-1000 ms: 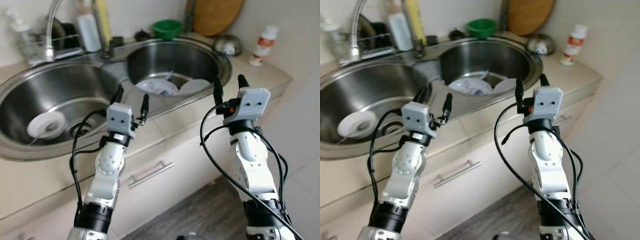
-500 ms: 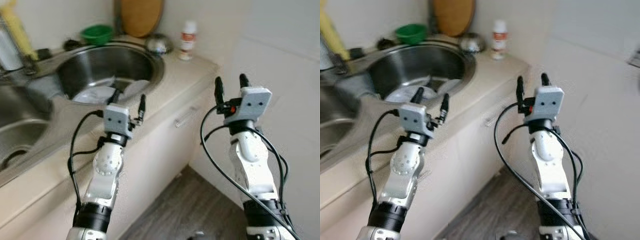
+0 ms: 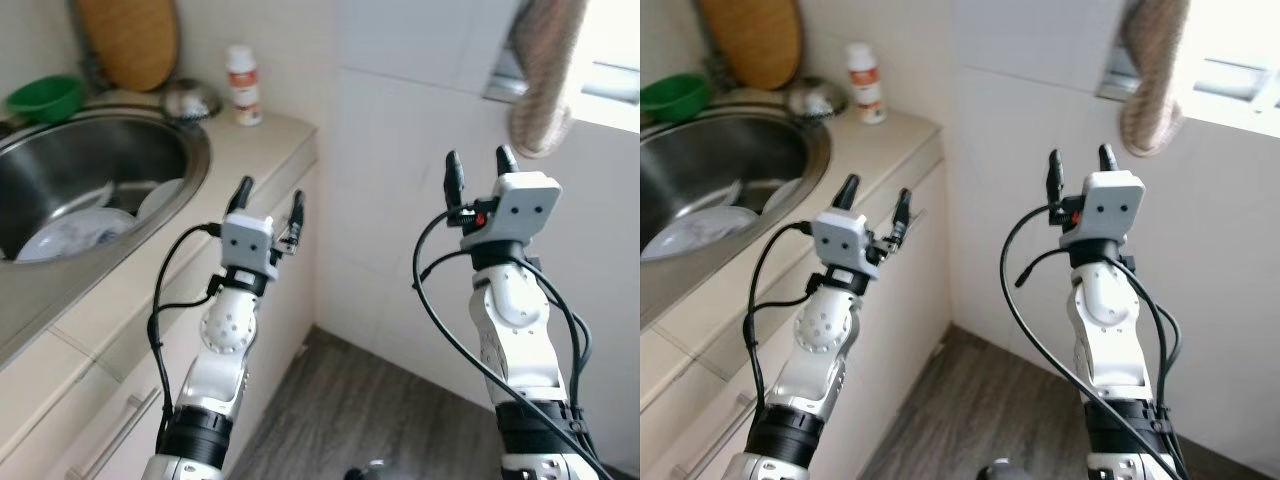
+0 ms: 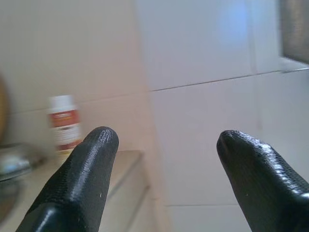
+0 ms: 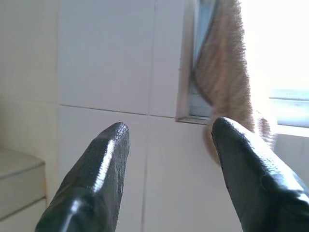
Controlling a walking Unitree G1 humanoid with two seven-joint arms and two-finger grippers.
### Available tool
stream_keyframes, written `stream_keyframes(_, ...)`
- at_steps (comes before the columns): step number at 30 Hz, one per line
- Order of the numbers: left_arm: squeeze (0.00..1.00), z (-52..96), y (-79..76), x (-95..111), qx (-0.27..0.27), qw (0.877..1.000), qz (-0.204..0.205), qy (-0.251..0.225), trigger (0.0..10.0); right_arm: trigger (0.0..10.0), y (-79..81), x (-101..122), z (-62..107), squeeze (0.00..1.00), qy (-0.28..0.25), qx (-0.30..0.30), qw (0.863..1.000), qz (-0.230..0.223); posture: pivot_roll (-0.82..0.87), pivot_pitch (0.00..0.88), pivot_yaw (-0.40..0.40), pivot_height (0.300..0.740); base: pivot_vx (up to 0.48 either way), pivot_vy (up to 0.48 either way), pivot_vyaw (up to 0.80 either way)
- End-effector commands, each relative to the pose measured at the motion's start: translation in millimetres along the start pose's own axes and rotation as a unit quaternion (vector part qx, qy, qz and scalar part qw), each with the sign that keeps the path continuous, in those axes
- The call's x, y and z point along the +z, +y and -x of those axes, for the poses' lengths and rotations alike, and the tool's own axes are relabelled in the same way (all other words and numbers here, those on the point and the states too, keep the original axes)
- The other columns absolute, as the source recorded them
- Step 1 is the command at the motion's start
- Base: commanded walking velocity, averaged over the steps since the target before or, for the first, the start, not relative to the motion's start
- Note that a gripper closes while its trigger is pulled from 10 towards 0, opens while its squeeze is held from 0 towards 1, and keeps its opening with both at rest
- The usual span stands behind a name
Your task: Kitchen organization
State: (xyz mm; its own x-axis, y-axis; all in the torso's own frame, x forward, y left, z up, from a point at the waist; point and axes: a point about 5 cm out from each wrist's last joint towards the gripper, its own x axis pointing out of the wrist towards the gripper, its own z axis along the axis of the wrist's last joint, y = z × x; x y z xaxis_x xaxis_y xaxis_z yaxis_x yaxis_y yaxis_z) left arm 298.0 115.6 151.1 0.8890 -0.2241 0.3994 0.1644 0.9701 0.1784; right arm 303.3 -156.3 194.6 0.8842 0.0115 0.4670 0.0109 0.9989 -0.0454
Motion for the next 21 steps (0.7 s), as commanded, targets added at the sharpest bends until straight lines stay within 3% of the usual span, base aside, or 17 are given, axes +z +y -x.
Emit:
stream_keyframes(1,0.00,-0.5,0.1,2.0,0.001,1.000,-0.006,-0.005,10.0,10.0,-0.1,3.7,-0.7,0.00,-0.009,0.000,1.000,0.000,-0.08,0.000,0.014,0.740,0.000,0.000,-0.80)
stream_keyframes(7,0.00,-1.4,-0.1,2.4,0.000,1.000,-0.005,-0.006,10.0,10.0,-1.4,1.6,-1.0,0.00,-0.002,-0.003,1.000,0.003,-0.08,0.000,0.012,0.740,0.000,0.000,-0.80)
stream_keyframes(17,0.00,-2.3,-0.3,0.3,-0.004,1.000,-0.009,0.002,10.0,10.0,-2.9,-3.1,-2.2,0.00,0.011,-0.008,1.000,0.014,-0.08,0.000,0.013,0.740,0.000,-0.471,-0.79)
stream_keyframes(21,0.00,-2.3,-0.4,0.2,-0.004,1.000,-0.008,0.002,10.0,10.0,-0.6,-6.5,-1.7,0.00,0.022,-0.003,0.999,0.030,-0.08,0.000,0.013,0.740,0.000,-0.480,0.00)
